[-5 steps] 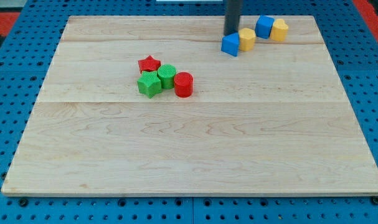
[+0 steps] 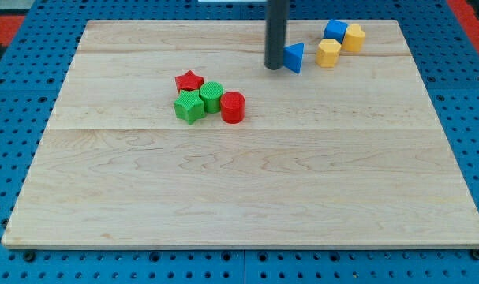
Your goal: Push the blue triangle into the blue cube
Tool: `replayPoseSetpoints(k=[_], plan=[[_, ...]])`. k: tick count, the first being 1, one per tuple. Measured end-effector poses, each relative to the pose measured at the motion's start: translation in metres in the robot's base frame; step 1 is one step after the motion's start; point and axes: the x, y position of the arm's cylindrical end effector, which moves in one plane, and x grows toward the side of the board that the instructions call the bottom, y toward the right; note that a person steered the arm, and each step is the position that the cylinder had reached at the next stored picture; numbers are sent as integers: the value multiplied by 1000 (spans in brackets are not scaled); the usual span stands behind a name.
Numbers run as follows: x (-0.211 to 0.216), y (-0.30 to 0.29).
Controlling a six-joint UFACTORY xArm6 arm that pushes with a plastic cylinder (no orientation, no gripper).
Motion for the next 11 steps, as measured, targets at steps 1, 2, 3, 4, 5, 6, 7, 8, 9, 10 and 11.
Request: replayPoseSetpoints(k=[1,2,3,4,5,6,7,8,9,10,11], plan=[[-5,49],[-9,83],[-11,97],[1,97],[9,79],[0,46],[-15,21],[-23,34],[-23,61],[-13,61],[-12,62]])
